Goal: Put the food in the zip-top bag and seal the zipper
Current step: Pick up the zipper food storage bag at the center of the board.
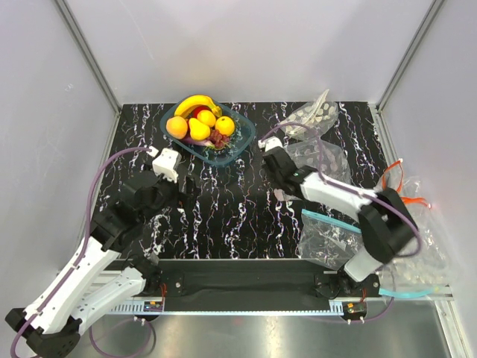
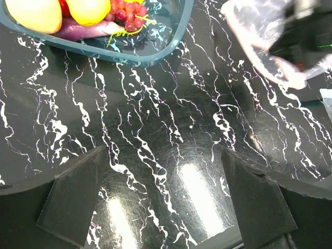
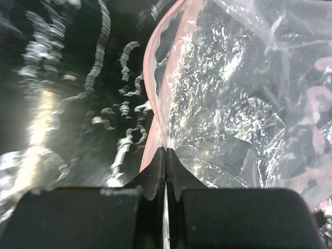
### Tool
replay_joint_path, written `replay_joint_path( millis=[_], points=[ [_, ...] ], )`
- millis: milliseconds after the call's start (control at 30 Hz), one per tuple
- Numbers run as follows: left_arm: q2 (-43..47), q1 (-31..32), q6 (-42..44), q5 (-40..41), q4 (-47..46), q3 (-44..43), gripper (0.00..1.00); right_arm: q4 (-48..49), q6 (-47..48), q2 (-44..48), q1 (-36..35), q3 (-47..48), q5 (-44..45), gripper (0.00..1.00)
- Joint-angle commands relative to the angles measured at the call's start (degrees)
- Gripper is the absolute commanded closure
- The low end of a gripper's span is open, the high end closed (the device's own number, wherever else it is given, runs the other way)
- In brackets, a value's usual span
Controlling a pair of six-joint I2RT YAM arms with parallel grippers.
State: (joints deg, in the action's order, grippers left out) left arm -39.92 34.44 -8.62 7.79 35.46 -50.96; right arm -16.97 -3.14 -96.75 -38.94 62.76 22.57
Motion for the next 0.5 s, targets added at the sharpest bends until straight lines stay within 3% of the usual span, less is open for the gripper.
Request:
replay_joint_path(
  millis=[0,300,467],
  points=[
    [-0.7,-0.2,0.5,-0.1,-2.2,0.4,0.01,14.6,-3.7,12.7,-0.3,-6.5,-8.3,1.0],
    [-2.3,-0.2,-0.2,-1.5,-3.1,0.8,0.01,35.3,-7.6,29.7,0.1,-27.7,-18.0,1.0],
    [-5.2,-0.2,-10.9,-7.5,-6.2,-0.2,0.01,39.9,-8.1,35.3,0.2,-32.4,-21.5,1.0]
  ],
)
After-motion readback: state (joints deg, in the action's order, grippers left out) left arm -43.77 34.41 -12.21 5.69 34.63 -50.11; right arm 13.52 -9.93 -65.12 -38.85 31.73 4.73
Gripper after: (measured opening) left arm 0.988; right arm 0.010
